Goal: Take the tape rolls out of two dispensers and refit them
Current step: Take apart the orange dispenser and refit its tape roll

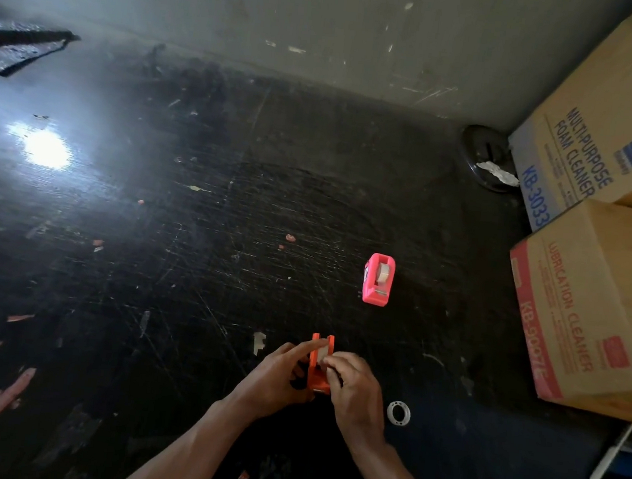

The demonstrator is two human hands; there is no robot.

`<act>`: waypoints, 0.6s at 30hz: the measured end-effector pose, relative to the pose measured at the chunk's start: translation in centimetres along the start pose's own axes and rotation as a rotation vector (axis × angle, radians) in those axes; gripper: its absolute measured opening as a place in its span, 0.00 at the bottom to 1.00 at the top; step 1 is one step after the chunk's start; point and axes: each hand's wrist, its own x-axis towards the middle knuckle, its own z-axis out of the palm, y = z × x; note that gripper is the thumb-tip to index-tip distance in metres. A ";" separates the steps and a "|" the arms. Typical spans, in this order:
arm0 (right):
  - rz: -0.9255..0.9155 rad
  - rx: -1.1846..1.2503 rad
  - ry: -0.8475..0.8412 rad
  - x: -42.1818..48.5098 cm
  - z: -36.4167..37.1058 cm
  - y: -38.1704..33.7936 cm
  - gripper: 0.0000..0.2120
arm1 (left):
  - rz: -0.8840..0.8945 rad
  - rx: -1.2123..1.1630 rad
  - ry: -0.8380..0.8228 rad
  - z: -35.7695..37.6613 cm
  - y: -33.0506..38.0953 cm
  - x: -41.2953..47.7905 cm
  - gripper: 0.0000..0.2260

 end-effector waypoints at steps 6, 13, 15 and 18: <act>-0.009 -0.002 -0.012 -0.1 -0.2 0.0 0.09 | 0.015 -0.021 0.016 -0.1 0.0 0.1 0.41; -0.010 0.024 -0.040 -1.3 -0.4 0.0 0.08 | 0.005 -0.040 0.048 0.0 0.2 0.0 0.39; -0.012 0.031 -0.045 -1.8 -0.4 0.1 0.07 | 0.002 -0.049 0.047 -0.1 0.3 -0.1 0.38; -0.010 0.032 -0.051 -2.4 -0.4 0.2 0.07 | 0.006 -0.072 0.051 -0.2 0.5 -0.3 0.38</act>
